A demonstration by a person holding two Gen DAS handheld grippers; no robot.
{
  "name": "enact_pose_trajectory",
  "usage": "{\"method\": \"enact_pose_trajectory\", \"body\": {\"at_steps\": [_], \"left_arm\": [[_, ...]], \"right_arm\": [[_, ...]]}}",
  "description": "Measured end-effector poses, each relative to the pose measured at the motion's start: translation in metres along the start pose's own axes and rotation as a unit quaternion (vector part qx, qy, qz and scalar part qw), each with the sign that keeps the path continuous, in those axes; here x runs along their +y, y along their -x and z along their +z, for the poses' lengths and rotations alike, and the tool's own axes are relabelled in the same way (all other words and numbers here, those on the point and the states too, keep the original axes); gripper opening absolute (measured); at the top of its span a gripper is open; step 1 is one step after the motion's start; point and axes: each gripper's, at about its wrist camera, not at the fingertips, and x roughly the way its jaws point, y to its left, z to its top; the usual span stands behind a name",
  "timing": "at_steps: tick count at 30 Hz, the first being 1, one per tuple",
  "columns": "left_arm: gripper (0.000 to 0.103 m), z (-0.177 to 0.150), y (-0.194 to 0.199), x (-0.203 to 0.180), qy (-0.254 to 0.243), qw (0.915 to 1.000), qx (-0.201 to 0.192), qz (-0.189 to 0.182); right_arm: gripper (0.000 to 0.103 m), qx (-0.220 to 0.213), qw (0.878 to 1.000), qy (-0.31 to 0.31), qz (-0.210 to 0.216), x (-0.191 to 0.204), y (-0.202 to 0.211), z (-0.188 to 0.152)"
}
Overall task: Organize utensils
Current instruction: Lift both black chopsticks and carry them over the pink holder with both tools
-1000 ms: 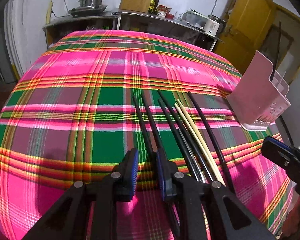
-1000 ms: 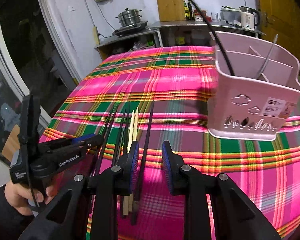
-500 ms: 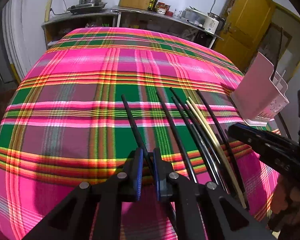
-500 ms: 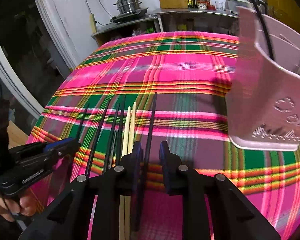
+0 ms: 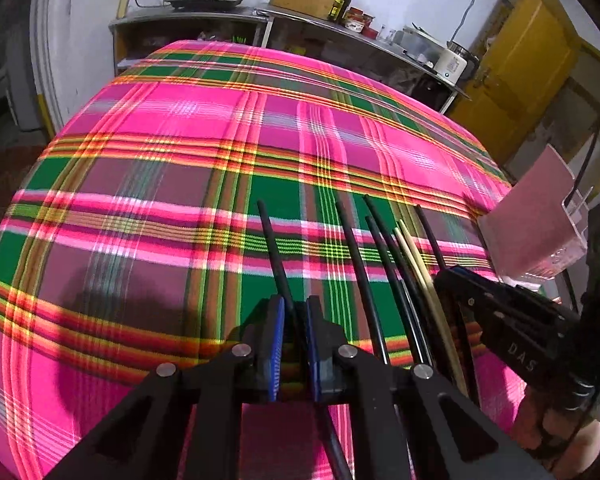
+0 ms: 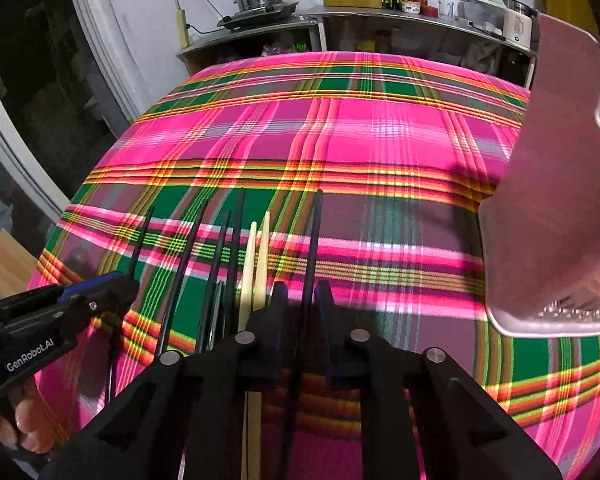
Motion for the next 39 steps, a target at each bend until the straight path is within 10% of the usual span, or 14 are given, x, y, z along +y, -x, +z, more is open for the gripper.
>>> {"method": "enact_pose_trajectory", "body": {"at_steps": [13,39], "left_arm": [[0.005,0.002,0.007,-0.008,-0.023,0.9997,-0.003,-0.005],[0.005,0.009,0.163,-0.047,-0.089,0.9867,-0.109,-0.081]], "right_arm": [[0.005,-0.016,1.0,-0.011,0.019,-0.002,0.021,0.005],[0.005,-0.14,0.99,-0.02,0.029,-0.002,0.174,-0.012]]}}
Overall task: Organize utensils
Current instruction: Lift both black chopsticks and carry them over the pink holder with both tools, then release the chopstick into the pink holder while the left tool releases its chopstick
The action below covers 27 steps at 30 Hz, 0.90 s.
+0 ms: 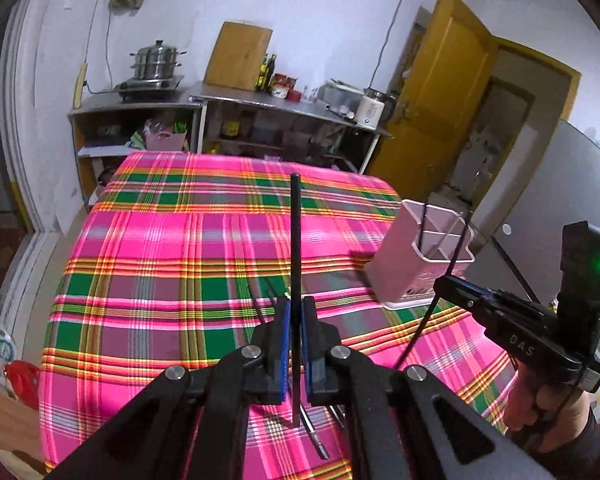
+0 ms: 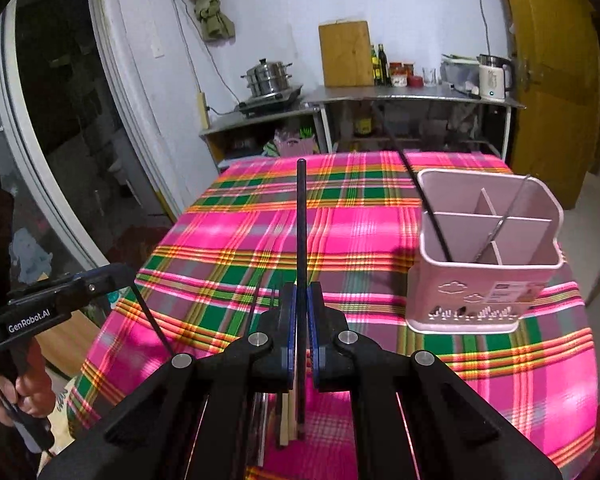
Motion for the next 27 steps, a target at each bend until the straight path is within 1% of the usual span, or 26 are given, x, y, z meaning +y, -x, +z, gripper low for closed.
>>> {"method": "enact_pose_trajectory", "body": {"at_steps": [7,13,20,23,27], "left_arm": [[0.005,0.011,0.015,-0.019,-0.016,0.9997,-0.014,-0.013],[0.005,0.022,0.014,-0.036,-0.027,0.999,-0.016,-0.031],[0.005,0.025,-0.015,-0.058,-0.032,0.9976,0.013,-0.06],[0.005,0.029,-0.029,-0.072,-0.039,0.9966,0.024,-0.069],[0.005,0.042,-0.043,-0.095,-0.052,0.9947,0.029,-0.083]], "right_arm": [[0.005,-0.023,1.0,-0.008,-0.006,-0.004,0.027,0.004],[0.005,-0.038,0.999,-0.016,-0.011,-0.014,0.044,0.006],[0.005,-0.041,0.998,-0.034,-0.026,-0.034,0.059,0.0],[0.005,-0.043,0.998,-0.046,-0.032,-0.046,0.062,0.002],[0.005,-0.052,0.996,-0.056,-0.042,-0.057,0.071,0.007]]}}
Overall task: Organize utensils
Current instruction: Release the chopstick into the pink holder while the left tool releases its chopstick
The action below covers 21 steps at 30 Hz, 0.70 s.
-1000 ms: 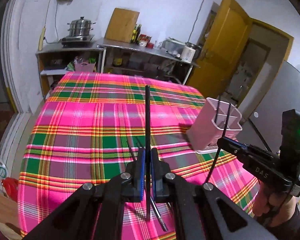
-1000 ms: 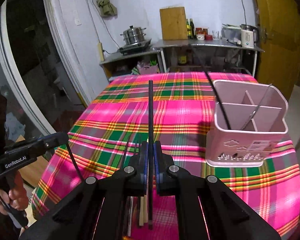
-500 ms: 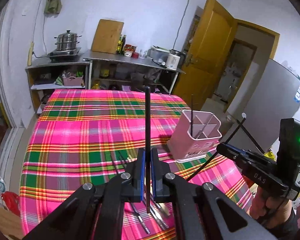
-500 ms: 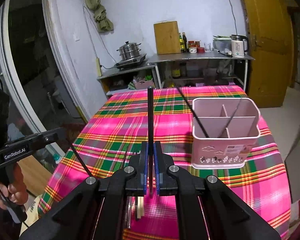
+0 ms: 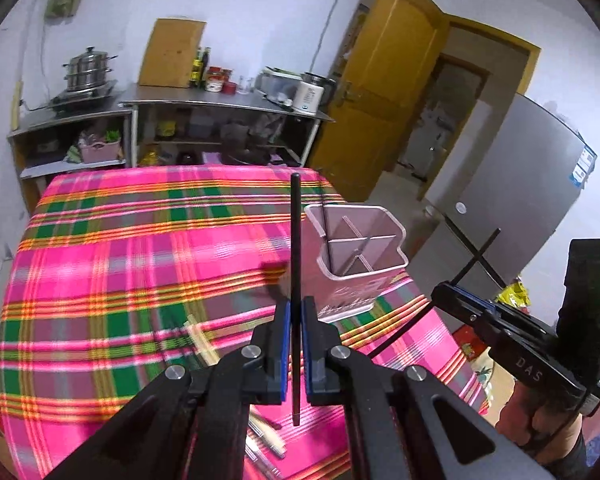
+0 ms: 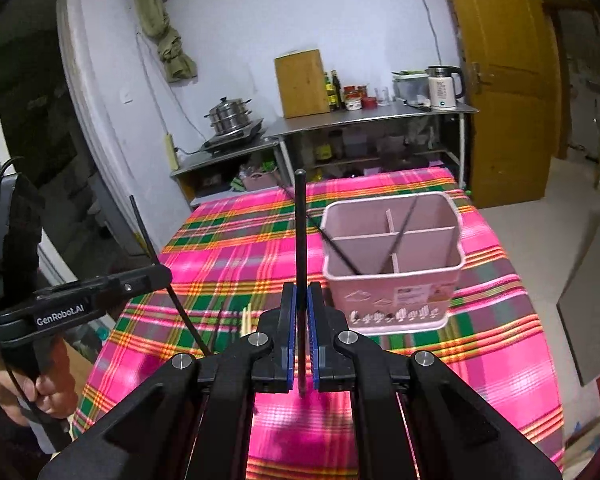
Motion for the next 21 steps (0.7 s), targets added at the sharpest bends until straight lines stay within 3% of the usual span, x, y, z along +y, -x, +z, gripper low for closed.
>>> {"method": "enact_pose_trajectory", "body": {"at_steps": [15,21], "left_arm": [[0.005,0.098,-0.013,-0.037,-0.009,0.997,-0.069,-0.034],[0.005,0.116,-0.031,-0.041,-0.011,0.9962,-0.08,-0.031]], "right_arm": [[0.005,-0.087,0.995,-0.024,-0.027,-0.037,0.033,0.074],[0.005,-0.105,0.994,-0.029,-0.033,-0.044,0.024,0.095]]}}
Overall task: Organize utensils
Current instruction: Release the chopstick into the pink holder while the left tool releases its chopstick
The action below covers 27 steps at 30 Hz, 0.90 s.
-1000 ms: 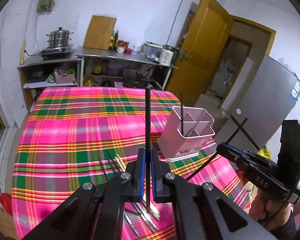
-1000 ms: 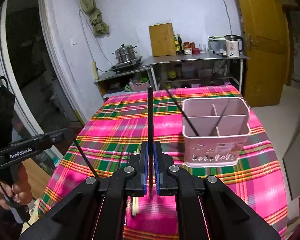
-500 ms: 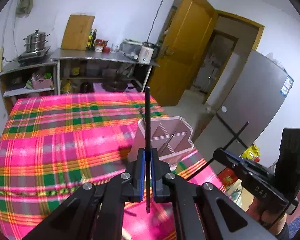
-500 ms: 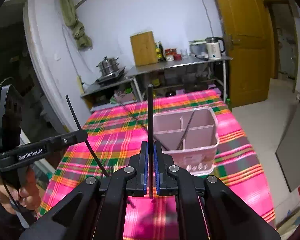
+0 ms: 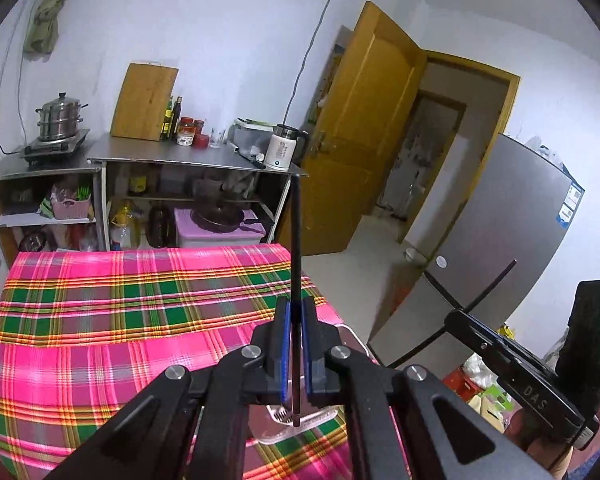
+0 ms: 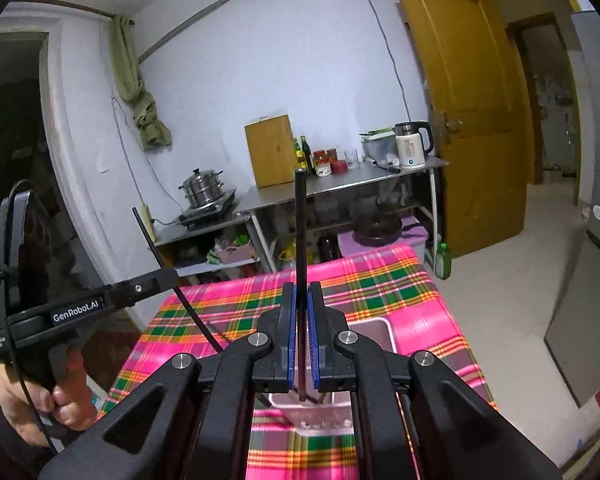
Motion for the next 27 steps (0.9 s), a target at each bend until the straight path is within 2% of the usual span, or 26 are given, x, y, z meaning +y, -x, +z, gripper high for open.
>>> {"method": "enact_pose_trajectory", "body": {"at_steps": [6,13,23,26,27], "left_arm": [[0.005,-0.005,-0.025,0.008,0.007,1.0,0.003,0.002],[0.005,-0.026,-0.051,0.017,0.0,0.9996,0.025,0.012],[0.006,-0.044,-0.057,0.021,-0.008,0.9992,0.037,0.014],[0.009,-0.043,-0.05,0.02,-0.009,0.9994,0.032,0.013],[0.009,-0.042,-0.046,0.019,-0.011,0.9995,0.028,0.013]], "right_arm": [[0.005,0.017,1.0,-0.004,-0.008,-0.009,-0.028,-0.007],[0.005,0.06,0.998,-0.014,-0.01,-0.022,-0.062,-0.03],[0.006,0.11,0.994,-0.021,-0.022,-0.033,-0.086,-0.054],[0.014,0.106,0.994,-0.018,-0.027,-0.031,-0.081,-0.055],[0.021,0.1,0.994,-0.015,-0.031,-0.03,-0.077,-0.054]]}}
